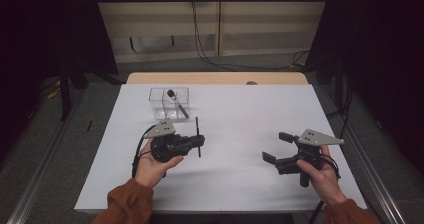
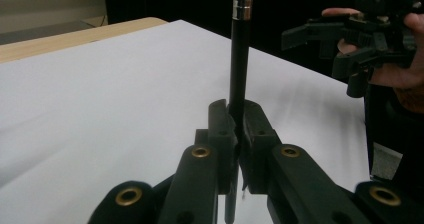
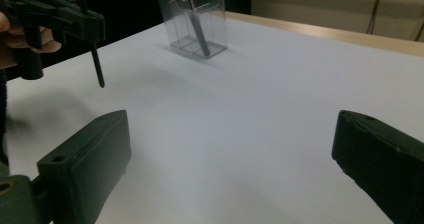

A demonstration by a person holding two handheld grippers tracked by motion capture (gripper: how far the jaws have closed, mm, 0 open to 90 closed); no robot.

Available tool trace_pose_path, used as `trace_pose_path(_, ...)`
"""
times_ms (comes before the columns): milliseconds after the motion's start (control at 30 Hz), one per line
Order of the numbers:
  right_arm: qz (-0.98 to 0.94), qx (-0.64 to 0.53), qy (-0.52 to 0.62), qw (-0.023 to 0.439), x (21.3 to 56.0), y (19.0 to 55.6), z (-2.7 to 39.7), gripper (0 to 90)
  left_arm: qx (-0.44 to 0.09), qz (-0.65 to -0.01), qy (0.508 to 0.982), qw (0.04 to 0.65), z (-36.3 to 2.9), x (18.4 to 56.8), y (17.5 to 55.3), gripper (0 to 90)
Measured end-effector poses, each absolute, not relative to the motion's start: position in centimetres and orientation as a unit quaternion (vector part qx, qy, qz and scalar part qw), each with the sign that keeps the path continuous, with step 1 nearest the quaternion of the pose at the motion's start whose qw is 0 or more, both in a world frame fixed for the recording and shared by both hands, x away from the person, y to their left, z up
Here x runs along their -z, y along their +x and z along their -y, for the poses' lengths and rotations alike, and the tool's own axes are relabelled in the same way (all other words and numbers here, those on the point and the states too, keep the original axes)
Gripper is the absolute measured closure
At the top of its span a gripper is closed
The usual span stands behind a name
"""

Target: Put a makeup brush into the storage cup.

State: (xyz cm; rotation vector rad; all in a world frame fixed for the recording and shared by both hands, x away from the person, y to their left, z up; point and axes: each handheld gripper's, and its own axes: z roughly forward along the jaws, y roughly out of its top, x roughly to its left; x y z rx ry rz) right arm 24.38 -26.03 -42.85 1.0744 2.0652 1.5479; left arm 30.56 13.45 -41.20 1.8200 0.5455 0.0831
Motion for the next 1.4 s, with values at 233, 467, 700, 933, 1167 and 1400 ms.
trace_pose_path(233,-0.715,-0.548,0.388,0.194,43.6,23.6,26.8,1.3,-0.041,-0.236,0.776,0.584,-13.9,40.8,30.5,85.4)
trace_pose_path(467,-0.705,-0.551,0.397,0.203,44.0,23.2,27.4,0.7,-0.053,-0.24,0.771,0.588,-14.6,40.2,30.8,85.4)
trace_pose_path(700,-0.694,-0.552,0.411,0.212,44.5,22.9,28.3,0.2,-0.064,-0.248,0.769,0.586,-15.4,39.8,31.5,85.4)
trace_pose_path(933,-0.689,-0.551,0.413,0.228,45.1,22.4,28.4,0.1,-0.077,-0.264,0.763,0.585,-15.8,39.8,32.7,85.4)
trace_pose_path(1167,-0.681,-0.551,0.414,0.246,45.4,21.8,28.9,0.0,-0.087,-0.273,0.759,0.584,-15.9,39.6,33.6,85.4)
trace_pose_path(1400,-0.685,-0.543,0.411,0.26,45.6,21.6,28.7,0.0,-0.101,-0.283,0.752,0.586,-16.0,39.3,34.8,85.4)
